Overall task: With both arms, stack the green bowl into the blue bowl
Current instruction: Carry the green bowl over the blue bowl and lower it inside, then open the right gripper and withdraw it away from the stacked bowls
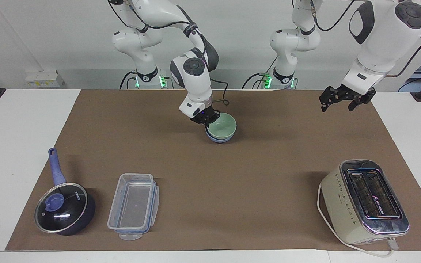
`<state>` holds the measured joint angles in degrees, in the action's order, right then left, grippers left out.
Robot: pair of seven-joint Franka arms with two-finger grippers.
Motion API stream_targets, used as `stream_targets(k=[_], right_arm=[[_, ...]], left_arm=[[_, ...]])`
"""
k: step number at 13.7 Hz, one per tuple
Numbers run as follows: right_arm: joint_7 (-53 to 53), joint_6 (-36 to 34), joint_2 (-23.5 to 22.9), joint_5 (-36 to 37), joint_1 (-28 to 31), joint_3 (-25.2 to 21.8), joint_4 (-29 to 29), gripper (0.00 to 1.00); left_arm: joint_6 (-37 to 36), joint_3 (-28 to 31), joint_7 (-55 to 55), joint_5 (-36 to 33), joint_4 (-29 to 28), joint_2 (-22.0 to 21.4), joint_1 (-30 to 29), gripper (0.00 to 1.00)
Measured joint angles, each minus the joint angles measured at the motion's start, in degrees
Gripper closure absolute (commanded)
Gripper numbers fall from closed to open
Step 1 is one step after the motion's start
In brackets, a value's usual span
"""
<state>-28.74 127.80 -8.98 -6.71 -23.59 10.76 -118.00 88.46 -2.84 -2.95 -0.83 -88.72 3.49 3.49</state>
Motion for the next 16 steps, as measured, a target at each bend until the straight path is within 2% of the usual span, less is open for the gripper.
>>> stream_targets(k=[1, 3, 4, 6, 8, 9, 12, 16], right_arm=[[0.0, 0.08, 0.0, 0.0, 0.0, 0.0, -0.03, 0.82], [0.0, 0.15, 0.0, 0.0, -0.01, 0.0, -0.05, 0.46], [0.0, 0.31, 0.0, 0.0, -0.01, 0.0, -0.04, 0.44], [0.0, 0.49, 0.06, 0.0, -0.03, 0.0, 0.27, 0.3], [0.0, 0.49, 0.74, 0.0, 0.03, -0.13, 0.85, 0.06], [0.0, 0.46, 1.77, 0.0, 0.24, -0.38, 1.11, 0.0], [0.02, -1.86, 5.91, 0.13, 3.45, -0.89, 1.31, 0.0], [5.36, -7.43, 11.34, 0.38, 11.1, -1.08, 1.61, 0.0]], left_arm=[[0.0, 0.0, 0.0, 0.0, 0.0, 0.0, 0.0, 0.0], [0.0, 0.0, 0.0, 0.0, 0.0, 0.0, 0.0, 0.0], [0.0, 0.0, 0.0, 0.0, 0.0, 0.0, 0.0, 0.0], [-0.01, 0.0, 0.0, 0.0, 0.0, 0.0, 0.0, 0.0], [-0.01, 0.0, 0.0, 0.0, 0.0, 0.0, 0.0, 0.0], [-0.02, 0.0, 0.0, 0.0, 0.0, 0.0, 0.0, 0.0], [-0.02, 0.0, 0.0, 0.0, 0.0, 0.0, 0.0, 0.0], [-0.02, 0.0, 0.0, 0.0, 0.0, 0.0, 0.0, 0.0]])
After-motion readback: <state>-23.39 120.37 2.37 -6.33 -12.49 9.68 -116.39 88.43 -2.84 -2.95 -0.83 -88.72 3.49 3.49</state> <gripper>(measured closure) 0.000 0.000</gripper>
